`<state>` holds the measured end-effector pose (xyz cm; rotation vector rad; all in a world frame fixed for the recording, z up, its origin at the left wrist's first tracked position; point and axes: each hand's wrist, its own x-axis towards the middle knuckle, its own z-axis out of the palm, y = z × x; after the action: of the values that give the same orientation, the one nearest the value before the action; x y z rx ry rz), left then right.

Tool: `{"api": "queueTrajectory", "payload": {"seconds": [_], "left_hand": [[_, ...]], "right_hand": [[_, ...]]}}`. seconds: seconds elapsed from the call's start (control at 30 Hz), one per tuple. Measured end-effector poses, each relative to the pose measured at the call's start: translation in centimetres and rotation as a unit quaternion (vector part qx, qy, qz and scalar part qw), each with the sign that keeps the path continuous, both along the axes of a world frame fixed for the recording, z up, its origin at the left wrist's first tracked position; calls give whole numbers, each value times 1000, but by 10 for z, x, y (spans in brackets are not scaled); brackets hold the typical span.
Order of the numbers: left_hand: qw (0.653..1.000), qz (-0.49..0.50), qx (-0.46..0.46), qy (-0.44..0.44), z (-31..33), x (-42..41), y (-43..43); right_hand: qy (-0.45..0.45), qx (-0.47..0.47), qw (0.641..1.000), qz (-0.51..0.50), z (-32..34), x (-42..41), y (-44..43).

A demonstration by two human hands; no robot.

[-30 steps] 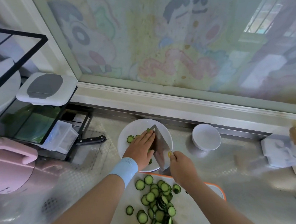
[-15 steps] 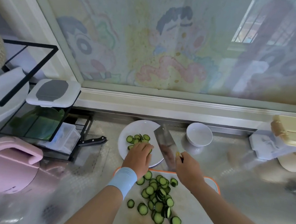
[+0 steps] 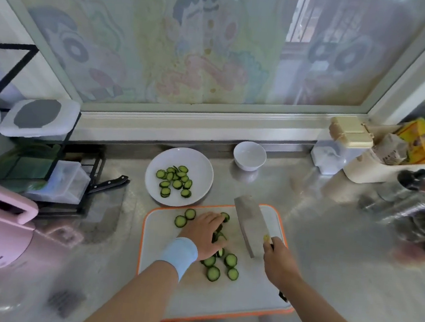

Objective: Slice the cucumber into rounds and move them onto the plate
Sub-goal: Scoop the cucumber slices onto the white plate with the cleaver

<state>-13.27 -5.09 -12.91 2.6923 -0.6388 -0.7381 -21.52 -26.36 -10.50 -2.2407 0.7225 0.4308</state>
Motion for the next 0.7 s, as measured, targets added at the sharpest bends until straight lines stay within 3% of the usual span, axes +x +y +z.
{"api": "queueTrajectory", "payload": {"seconds": [0.17,0.3,0.57,0.7], "left_hand": [[995,-54,-2,-79,5,-30,-7],[984,-111,85,-106,-9,-54,-17],[990,19,4,-139,-17,-71,-5],[990,95,1,-107,-25,-73,0]], "right_hand": [[27,19,999,-37,-16,-31,-5],[63,6,998,-14,-16,-50,4],[68,62,996,10,-14,-58,21],[62,126,990,-1,-10,-52,34]]}}
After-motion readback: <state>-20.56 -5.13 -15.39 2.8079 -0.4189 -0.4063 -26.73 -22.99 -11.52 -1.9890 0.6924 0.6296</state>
